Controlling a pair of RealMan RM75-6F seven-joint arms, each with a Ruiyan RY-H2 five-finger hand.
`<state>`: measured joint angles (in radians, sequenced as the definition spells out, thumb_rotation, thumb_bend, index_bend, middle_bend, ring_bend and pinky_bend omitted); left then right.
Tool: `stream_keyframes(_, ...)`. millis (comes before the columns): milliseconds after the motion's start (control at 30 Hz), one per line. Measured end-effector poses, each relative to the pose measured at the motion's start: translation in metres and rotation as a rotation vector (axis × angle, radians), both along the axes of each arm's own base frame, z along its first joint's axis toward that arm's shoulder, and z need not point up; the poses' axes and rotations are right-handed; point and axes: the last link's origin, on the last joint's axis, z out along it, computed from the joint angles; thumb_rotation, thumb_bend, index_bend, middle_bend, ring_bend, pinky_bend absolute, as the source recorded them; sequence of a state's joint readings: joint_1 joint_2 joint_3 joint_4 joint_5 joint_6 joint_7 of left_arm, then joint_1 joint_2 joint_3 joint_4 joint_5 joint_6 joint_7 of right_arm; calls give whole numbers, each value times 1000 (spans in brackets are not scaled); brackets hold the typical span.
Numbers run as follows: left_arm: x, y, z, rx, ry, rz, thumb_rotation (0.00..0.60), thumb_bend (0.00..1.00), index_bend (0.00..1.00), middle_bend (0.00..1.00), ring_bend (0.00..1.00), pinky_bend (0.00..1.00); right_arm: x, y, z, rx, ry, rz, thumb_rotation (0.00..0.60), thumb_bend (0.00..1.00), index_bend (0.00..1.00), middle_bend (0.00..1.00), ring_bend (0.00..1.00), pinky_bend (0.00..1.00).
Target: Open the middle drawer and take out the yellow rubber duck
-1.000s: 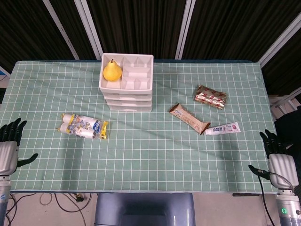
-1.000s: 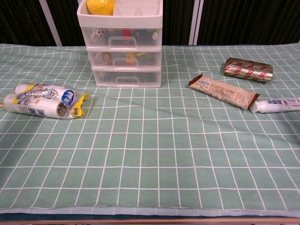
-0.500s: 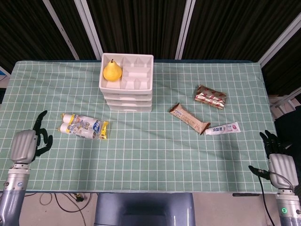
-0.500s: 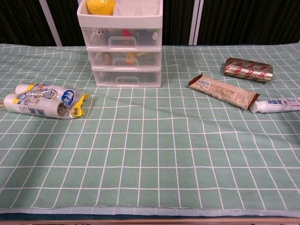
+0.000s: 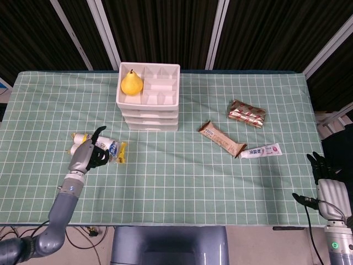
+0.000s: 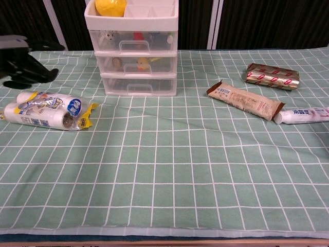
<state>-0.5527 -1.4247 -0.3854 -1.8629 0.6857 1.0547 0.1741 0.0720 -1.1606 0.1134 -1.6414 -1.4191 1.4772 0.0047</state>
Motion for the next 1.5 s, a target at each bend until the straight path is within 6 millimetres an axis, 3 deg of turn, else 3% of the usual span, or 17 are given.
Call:
stream_keyframes(233, 32, 21, -45, -108, -95, 45, 600, 547, 79, 952, 969, 1000, -1, -1, 0, 7, -24, -16, 600, 28, 0, 0, 0, 219)
stream_keyframes(533, 51, 39, -78, -139, -173, 94, 600, 547, 80, 952, 968, 1000, -3, -2, 1, 18, -47, -37, 600, 30, 0, 0, 0, 219)
stream_keyframes(833, 63, 53, -98, -129, -241, 112, 600, 547, 81, 952, 969, 1000, -3, -3, 2, 21, -66, -46, 600, 31, 0, 0, 0, 219)
stream_keyframes(1500, 81, 77, -122, -130, -307, 104, 600, 547, 82, 957, 972, 1000, -3, -4, 1, 26, -90, -60, 600, 34, 0, 0, 0, 219)
